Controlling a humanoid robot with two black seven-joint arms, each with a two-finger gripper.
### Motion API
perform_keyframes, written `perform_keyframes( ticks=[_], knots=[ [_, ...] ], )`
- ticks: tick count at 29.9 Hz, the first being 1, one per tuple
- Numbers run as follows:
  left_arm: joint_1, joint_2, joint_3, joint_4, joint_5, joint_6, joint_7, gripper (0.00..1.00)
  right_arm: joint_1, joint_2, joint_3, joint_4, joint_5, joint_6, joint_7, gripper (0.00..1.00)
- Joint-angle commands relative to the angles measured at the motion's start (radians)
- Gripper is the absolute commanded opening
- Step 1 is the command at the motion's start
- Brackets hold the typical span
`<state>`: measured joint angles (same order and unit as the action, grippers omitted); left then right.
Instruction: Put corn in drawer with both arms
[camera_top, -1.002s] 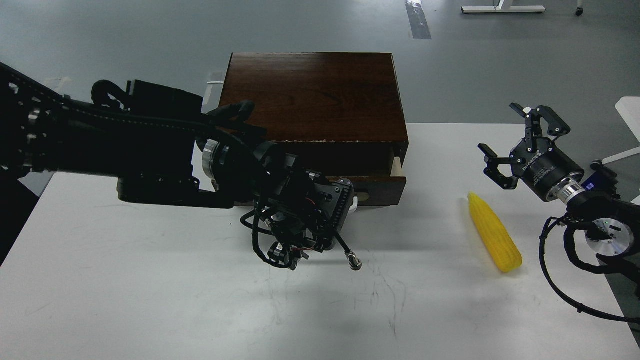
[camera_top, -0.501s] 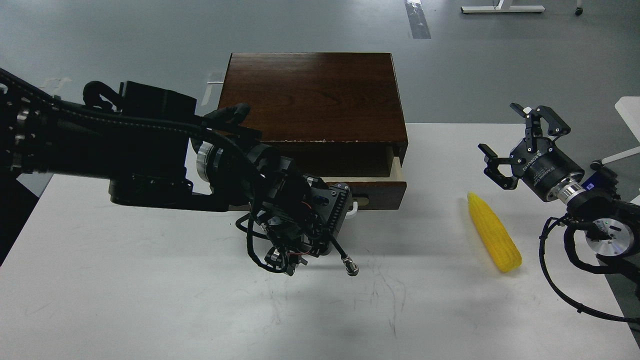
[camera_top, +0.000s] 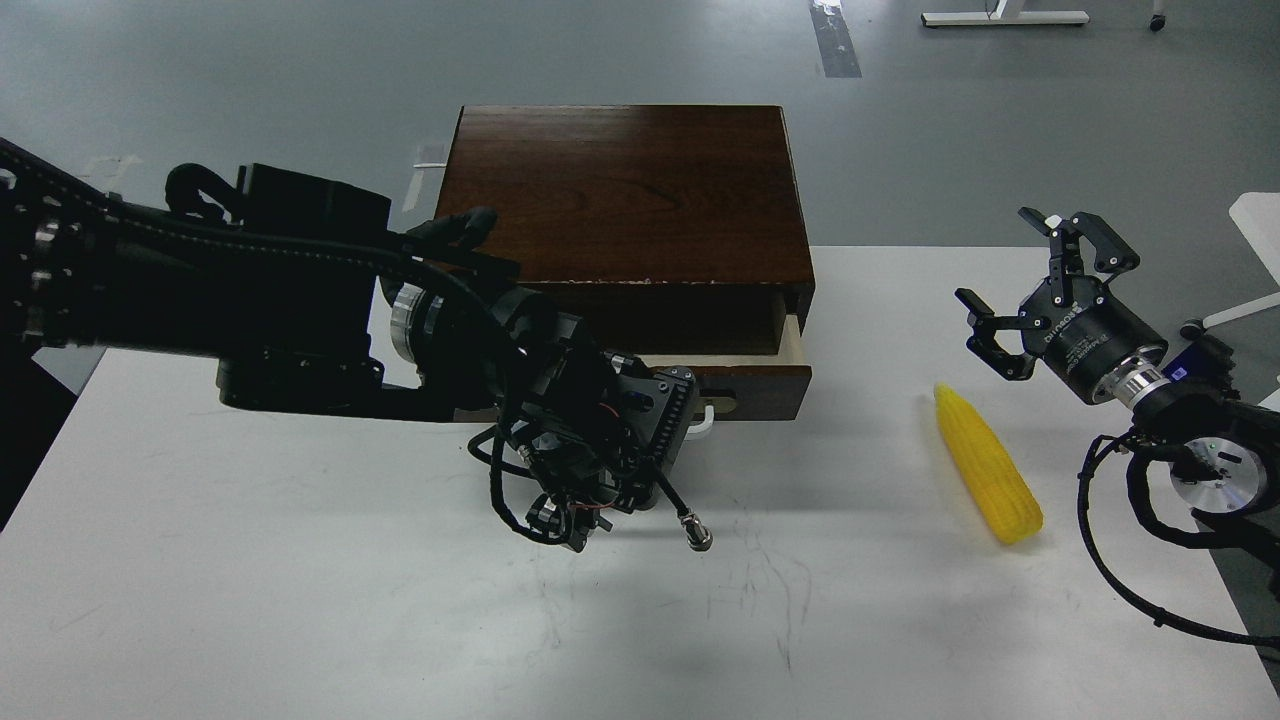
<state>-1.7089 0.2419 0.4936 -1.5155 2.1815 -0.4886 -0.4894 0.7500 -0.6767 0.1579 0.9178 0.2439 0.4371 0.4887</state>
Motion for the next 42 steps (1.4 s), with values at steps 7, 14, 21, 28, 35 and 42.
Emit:
perform_keyframes(
  ticks=[7,14,21,28,35,42],
  knots=[
    [-0.029,0.042,-0.004,-0.005,0.0,0.0,0.001,0.97,-0.006,0.0,-0.003,0.0,0.0,0.0,0.0,1.0],
    [-0.031,0.069,-0.003,-0.02,0.0,0.0,0.001,0.97,-0.008,0.0,-0.005,0.0,0.0,0.0,0.0,1.0],
    [-0.052,0.073,-0.009,-0.023,0.0,0.0,0.001,0.97,-0.006,0.0,-0.005,0.0,0.0,0.002,0.0,1.0],
    [-0.071,0.093,-0.016,-0.049,0.0,0.0,0.001,0.97,-0.008,0.0,-0.006,0.0,0.0,0.002,0.0,1.0],
    [-0.087,0.207,-0.076,-0.158,-0.017,0.0,0.001,0.97,-0.008,0.0,-0.009,0.001,0.0,0.002,0.0,1.0],
    [-0.087,0.384,-0.177,-0.25,-0.176,0.0,0.001,0.97,-0.008,-0.006,-0.009,0.001,0.0,0.003,0.0,1.0]
  ],
)
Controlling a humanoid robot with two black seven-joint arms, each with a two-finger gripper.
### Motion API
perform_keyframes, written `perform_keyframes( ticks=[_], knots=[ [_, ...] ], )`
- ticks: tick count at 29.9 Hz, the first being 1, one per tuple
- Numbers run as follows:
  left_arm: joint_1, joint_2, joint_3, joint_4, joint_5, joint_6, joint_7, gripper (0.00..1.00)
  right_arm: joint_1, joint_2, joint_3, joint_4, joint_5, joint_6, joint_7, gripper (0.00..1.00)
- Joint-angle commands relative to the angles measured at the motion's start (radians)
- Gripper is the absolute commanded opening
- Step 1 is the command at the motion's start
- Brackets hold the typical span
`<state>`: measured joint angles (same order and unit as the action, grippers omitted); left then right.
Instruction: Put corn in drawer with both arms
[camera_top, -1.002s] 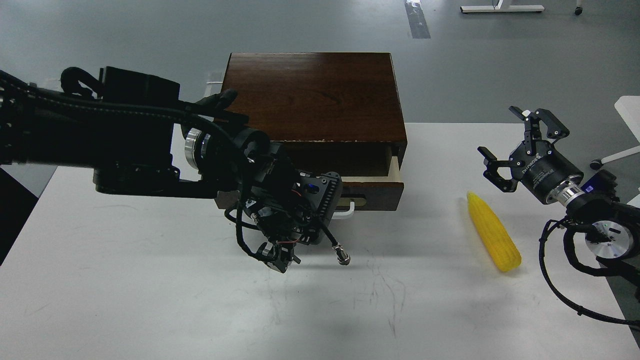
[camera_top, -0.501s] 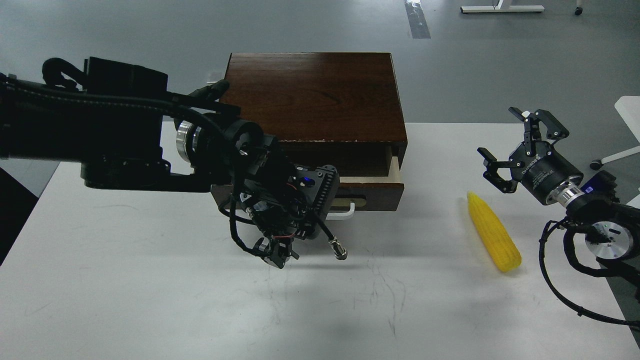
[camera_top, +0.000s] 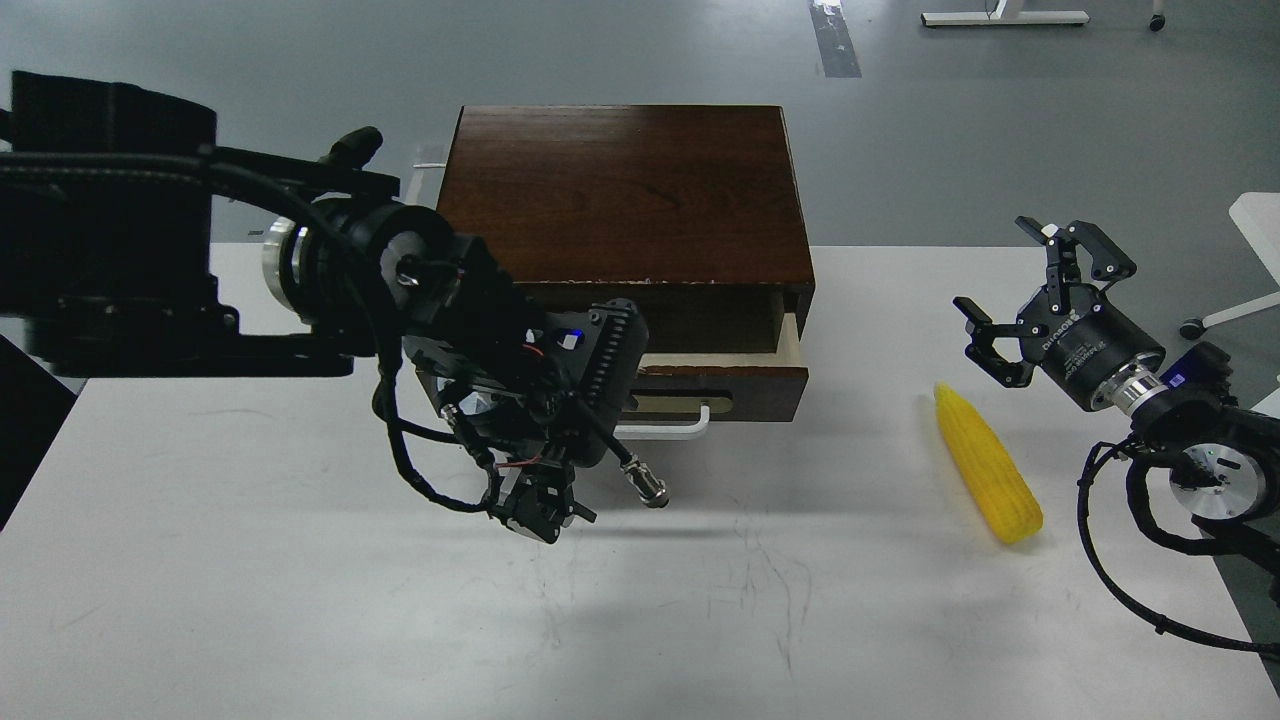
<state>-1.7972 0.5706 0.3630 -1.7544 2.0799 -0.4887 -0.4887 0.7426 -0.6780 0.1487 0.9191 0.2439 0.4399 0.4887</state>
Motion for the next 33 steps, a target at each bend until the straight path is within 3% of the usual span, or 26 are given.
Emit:
perform_keyframes(
  ticks=[1,5,12,17,23,28,33],
  knots=[
    [0.001,0.08,-0.085,-0.011,-0.119,0.0,0.0,0.97,0.0,-0.006,-0.001,0.0,0.0,0.0,0.0,1.0],
    [0.016,0.143,-0.202,0.016,-0.399,0.0,0.0,0.97,-0.002,-0.006,-0.001,0.0,-0.002,0.0,0.0,1.0],
    [0.025,0.198,-0.216,0.182,-1.042,0.0,0.0,0.98,-0.005,-0.006,-0.003,-0.002,-0.002,0.0,0.0,1.0],
    [0.105,0.199,-0.217,0.318,-1.417,0.0,0.0,0.98,-0.008,-0.008,-0.004,-0.003,-0.006,-0.001,0.0,1.0],
    [0.237,0.198,-0.222,0.496,-1.698,0.0,0.0,0.98,-0.012,-0.009,-0.004,-0.014,-0.008,0.0,0.0,1.0],
    [0.422,0.209,-0.243,0.656,-1.876,0.0,0.0,0.98,-0.014,-0.011,-0.006,-0.017,-0.032,0.0,0.0,1.0],
    [0.573,0.212,-0.282,0.707,-1.988,0.0,0.0,0.98,-0.014,-0.023,-0.006,-0.016,-0.075,0.003,0.0,1.0]
  ],
)
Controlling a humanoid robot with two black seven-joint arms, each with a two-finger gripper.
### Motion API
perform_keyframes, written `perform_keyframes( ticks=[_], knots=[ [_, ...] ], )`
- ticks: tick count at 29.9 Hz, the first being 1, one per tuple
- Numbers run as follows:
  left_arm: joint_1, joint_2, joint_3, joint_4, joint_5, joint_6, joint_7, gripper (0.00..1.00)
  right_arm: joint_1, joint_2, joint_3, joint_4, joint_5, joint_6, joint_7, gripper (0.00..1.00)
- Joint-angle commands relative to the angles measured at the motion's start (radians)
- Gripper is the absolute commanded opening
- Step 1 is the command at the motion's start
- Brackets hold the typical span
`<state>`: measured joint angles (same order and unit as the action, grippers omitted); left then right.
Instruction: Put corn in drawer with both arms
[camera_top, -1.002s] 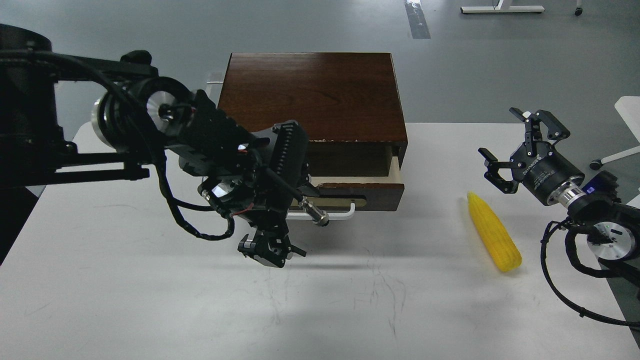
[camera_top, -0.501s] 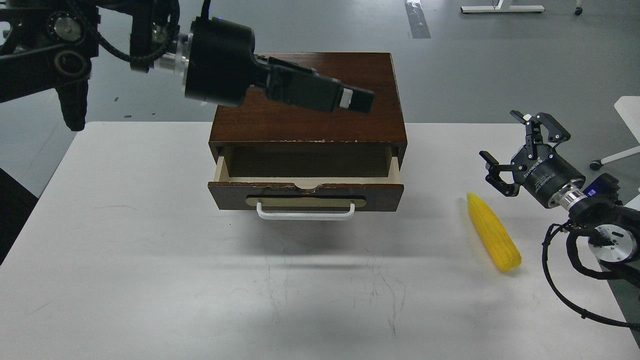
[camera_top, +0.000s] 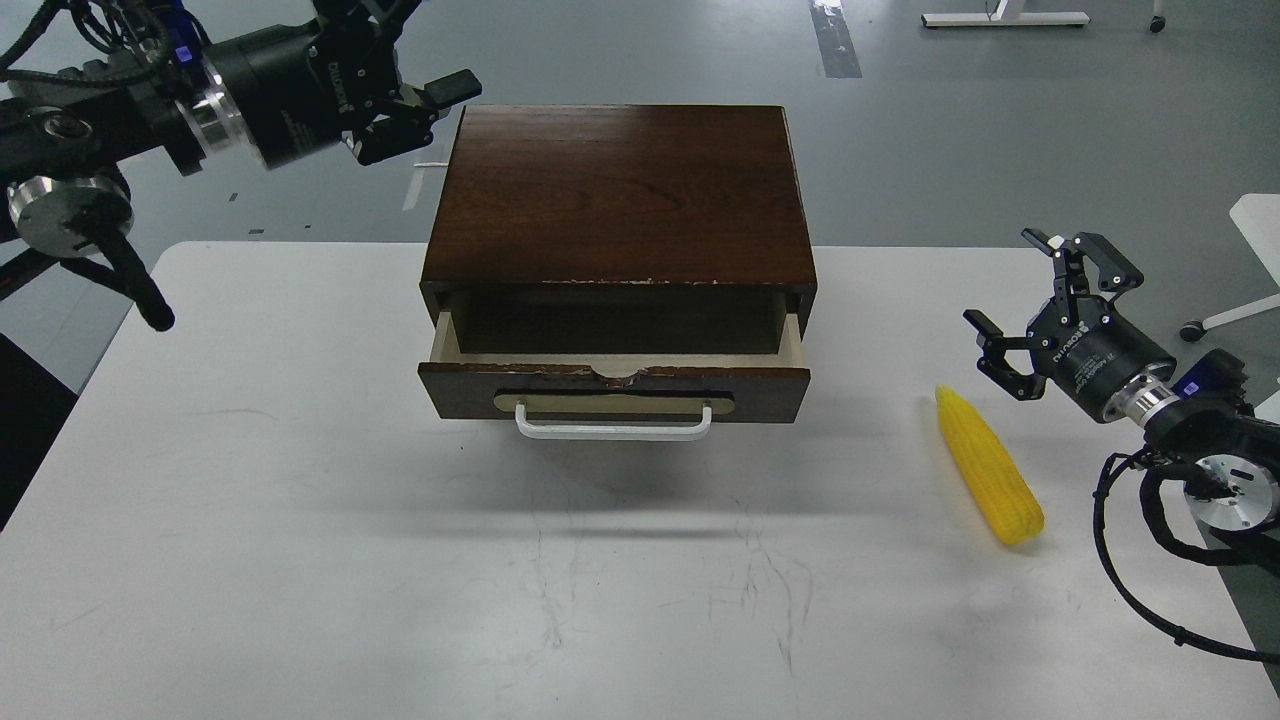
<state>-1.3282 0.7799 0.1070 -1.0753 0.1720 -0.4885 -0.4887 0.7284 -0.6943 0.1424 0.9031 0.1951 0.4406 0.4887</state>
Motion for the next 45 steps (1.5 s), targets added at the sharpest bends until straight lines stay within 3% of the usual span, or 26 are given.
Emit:
perform_keyframes(
  ticks=[1,7,11,19,24,29,45],
  knots=[
    [0.124,0.004,-0.033,0.028,-0.095,0.0,0.0,0.98,0.002,-0.01,0.0,0.0,-0.029,0.003,0.0,1.0],
    [0.314,0.001,-0.231,0.029,-0.18,0.0,0.0,0.98,0.019,-0.045,0.0,0.011,-0.111,0.007,0.0,1.0],
    [0.423,-0.01,-0.354,0.034,-0.18,0.0,0.0,0.98,0.052,-0.108,0.0,0.036,-0.335,0.007,0.0,1.0],
    [0.432,-0.011,-0.372,0.046,-0.183,0.0,0.0,0.98,0.196,-0.313,-0.012,0.166,-0.95,0.033,0.0,1.0],
    [0.434,-0.017,-0.372,0.047,-0.184,0.0,0.0,0.98,0.295,-0.35,-0.075,0.181,-1.259,0.048,0.0,1.0],
    [0.434,-0.017,-0.374,0.046,-0.184,0.0,0.0,0.98,0.361,-0.329,-0.22,0.169,-1.542,0.048,0.0,1.0],
    [0.449,-0.025,-0.375,0.046,-0.184,0.0,0.0,0.98,0.361,-0.11,-0.374,0.031,-1.574,0.048,0.0,1.0]
  ],
)
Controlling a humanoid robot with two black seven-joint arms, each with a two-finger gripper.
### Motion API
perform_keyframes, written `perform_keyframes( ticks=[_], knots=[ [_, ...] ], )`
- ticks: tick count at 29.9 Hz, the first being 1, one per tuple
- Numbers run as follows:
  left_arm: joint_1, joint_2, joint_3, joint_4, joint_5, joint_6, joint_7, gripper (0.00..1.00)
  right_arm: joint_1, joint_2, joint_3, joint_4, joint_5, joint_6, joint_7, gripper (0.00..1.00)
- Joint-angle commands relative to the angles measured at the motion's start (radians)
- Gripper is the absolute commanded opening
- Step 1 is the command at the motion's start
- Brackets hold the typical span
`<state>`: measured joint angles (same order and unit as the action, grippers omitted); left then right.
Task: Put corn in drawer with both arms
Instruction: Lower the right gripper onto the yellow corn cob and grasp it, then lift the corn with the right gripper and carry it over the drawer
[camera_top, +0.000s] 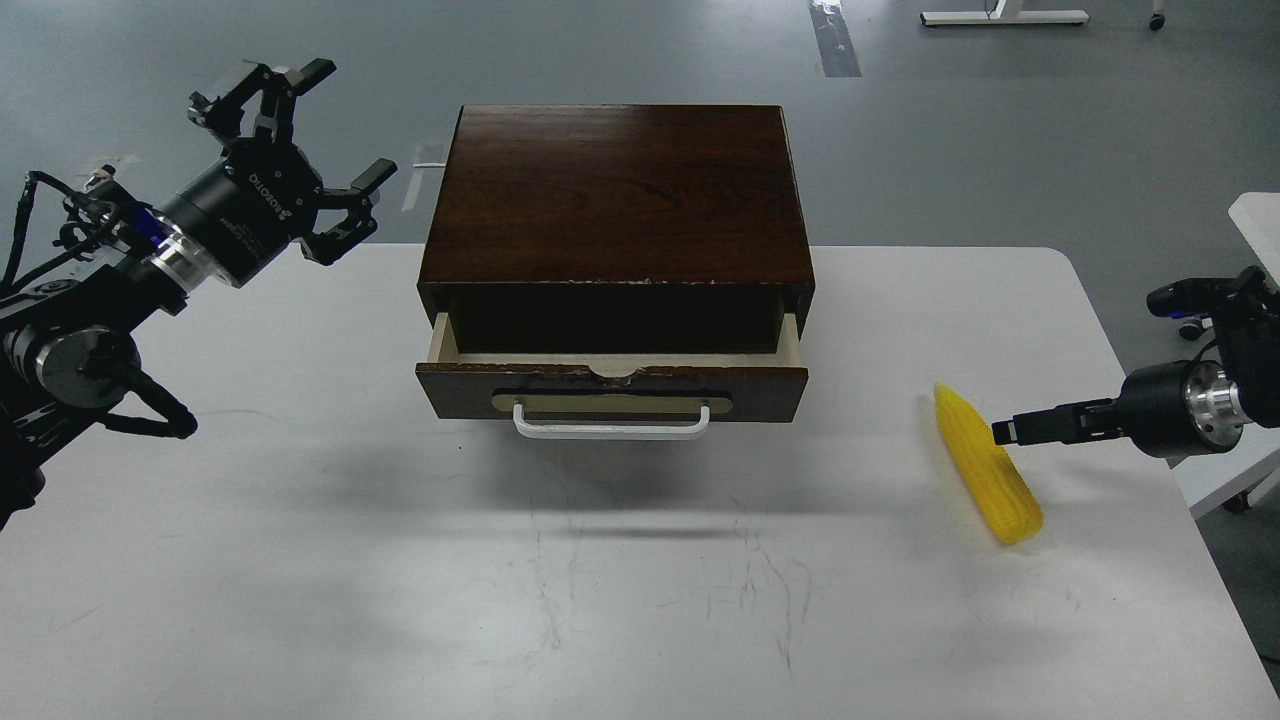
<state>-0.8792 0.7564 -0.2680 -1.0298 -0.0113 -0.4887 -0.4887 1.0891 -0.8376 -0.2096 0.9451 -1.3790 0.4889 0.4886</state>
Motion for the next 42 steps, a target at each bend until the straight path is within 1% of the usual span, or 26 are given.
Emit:
perform_keyframes(
  ticks=[1,5,7,10,11,12,13,14,15,16,17,18,24,27,29,31,33,35,36,39,42],
  knots=[
    [0.0,-0.002,0.0,0.0,-0.001,0.0,0.0,0.98,0.0,0.038,-0.03,-0.011,0.0,0.0,0.0,1.0],
    [0.0,-0.005,0.0,0.0,-0.001,0.0,0.0,0.98,0.0,0.06,-0.065,-0.017,0.0,0.0,0.0,0.99],
    [0.0,-0.008,0.0,0.0,-0.001,0.0,0.0,0.98,-0.002,0.063,-0.074,-0.023,0.0,0.0,0.0,0.96],
    [0.0,-0.009,0.0,0.002,-0.001,0.0,0.0,0.98,-0.003,0.063,-0.094,-0.02,0.0,0.0,0.0,0.86],
    [-0.001,-0.009,0.0,0.002,-0.001,0.0,0.0,0.98,-0.003,0.063,-0.097,-0.02,0.0,0.0,0.0,0.77],
    [-0.001,-0.009,0.0,0.002,-0.001,0.0,0.0,0.98,-0.005,0.064,-0.105,-0.02,0.0,0.0,0.0,0.57],
    [-0.001,-0.009,0.0,0.002,-0.001,0.0,0.0,0.98,-0.005,0.064,-0.106,-0.02,0.0,0.0,0.0,0.5],
    [-0.001,-0.009,0.0,0.002,-0.001,0.0,0.0,0.98,-0.005,0.066,-0.111,-0.02,0.0,0.0,0.0,0.37],
    [-0.001,-0.009,0.0,0.002,-0.001,0.0,0.0,0.98,-0.005,0.068,-0.116,-0.02,0.0,0.0,0.0,0.21],
    [-0.001,-0.009,0.0,0.002,-0.001,0.0,0.0,0.98,-0.005,0.068,-0.12,-0.02,-0.002,0.0,0.0,0.13],
    [-0.001,-0.009,0.0,0.002,-0.001,0.0,0.0,0.98,-0.003,0.068,-0.129,-0.02,-0.002,0.0,0.0,0.02],
    [0.0,-0.009,0.0,0.002,-0.001,0.0,0.0,0.98,-0.002,0.068,-0.135,-0.02,-0.002,0.0,0.0,0.0],
    [-0.001,-0.009,-0.002,0.002,-0.001,0.0,0.0,0.98,0.021,0.06,-0.145,-0.014,-0.002,0.0,0.0,0.0],
    [-0.001,-0.009,0.0,0.002,-0.001,0.0,0.0,0.98,0.081,0.046,-0.146,0.006,-0.002,0.0,0.0,0.0],
    [-0.001,-0.008,-0.002,0.002,-0.001,0.0,0.0,0.98,0.18,0.003,-0.142,0.044,-0.002,0.0,0.0,0.0],
    [-0.001,-0.008,-0.003,0.002,-0.001,0.0,0.0,0.98,0.275,-0.012,-0.145,0.069,0.0,0.0,0.0,0.0],
    [-0.001,-0.009,-0.01,0.002,0.001,0.0,0.0,0.98,0.337,-0.018,-0.145,0.076,0.0,0.0,0.0,0.0],
    [-0.001,-0.014,-0.016,0.002,0.001,0.0,0.0,0.98,0.455,-0.018,-0.146,0.08,0.0,0.0,0.0,0.0],
    [-0.001,-0.015,-0.016,0.002,0.001,0.0,0.0,0.98,0.486,-0.017,-0.146,0.08,0.0,0.0,0.0,0.0],
    [-0.003,-0.015,-0.016,0.002,0.001,0.0,0.0,0.98,0.596,0.0,-0.158,0.104,0.0,0.0,0.0,0.0],
    [-0.003,-0.017,-0.017,0.004,-0.001,0.0,0.0,0.98,0.731,0.083,-0.21,0.127,0.0,0.0,0.0,0.0]
  ],
)
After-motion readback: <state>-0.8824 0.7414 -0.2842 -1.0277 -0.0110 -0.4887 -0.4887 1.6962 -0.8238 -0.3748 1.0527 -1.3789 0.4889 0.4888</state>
